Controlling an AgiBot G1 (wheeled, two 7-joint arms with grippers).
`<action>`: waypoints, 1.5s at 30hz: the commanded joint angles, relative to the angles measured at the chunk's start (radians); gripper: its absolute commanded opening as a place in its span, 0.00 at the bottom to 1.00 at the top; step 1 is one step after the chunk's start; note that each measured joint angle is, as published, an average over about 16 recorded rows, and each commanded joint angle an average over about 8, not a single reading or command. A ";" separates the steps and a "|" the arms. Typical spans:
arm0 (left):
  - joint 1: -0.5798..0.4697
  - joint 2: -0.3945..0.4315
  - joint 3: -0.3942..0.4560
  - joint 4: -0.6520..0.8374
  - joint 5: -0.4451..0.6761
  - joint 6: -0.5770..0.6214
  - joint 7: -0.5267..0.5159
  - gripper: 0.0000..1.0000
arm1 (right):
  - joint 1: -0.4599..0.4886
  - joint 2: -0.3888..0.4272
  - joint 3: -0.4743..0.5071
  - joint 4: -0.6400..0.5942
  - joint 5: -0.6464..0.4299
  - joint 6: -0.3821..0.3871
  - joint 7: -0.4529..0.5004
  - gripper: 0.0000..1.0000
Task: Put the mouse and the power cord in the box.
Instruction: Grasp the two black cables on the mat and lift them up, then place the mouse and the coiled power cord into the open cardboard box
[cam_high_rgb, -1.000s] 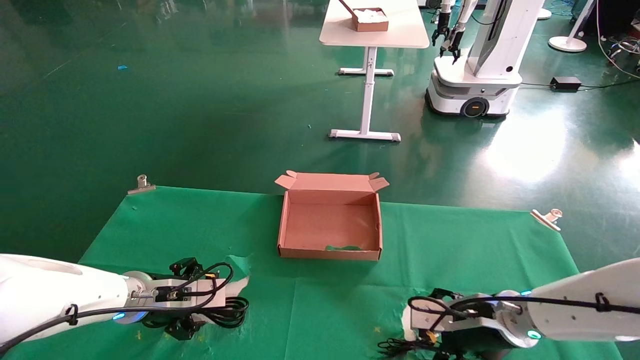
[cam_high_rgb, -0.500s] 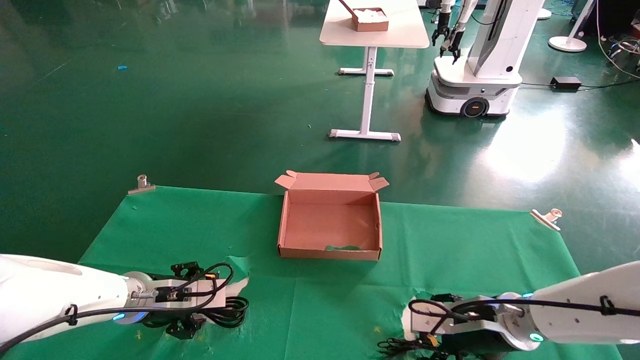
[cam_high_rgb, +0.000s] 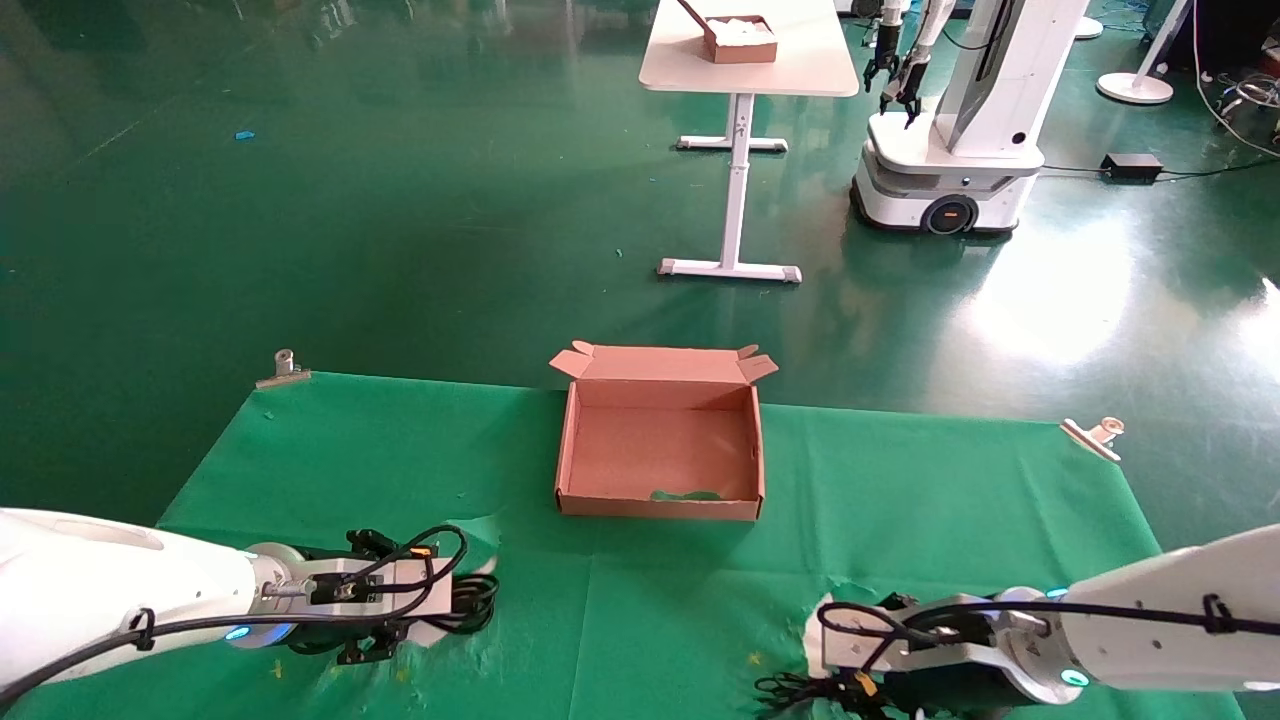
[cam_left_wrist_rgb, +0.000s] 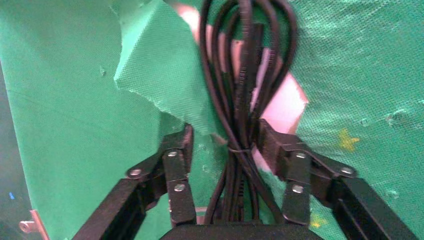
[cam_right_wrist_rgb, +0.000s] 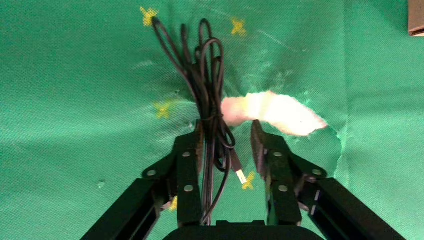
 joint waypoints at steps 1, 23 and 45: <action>0.000 0.000 0.000 0.000 0.000 0.000 0.000 0.00 | 0.000 0.000 0.000 0.001 0.000 -0.001 0.000 0.00; -0.030 -0.023 -0.022 0.008 -0.010 0.001 -0.013 0.00 | -0.001 0.002 0.000 0.004 0.001 -0.002 0.001 0.00; -0.167 -0.037 -0.096 0.057 -0.074 -0.001 -0.028 0.00 | 0.009 -0.011 0.021 0.010 0.020 0.018 0.043 0.00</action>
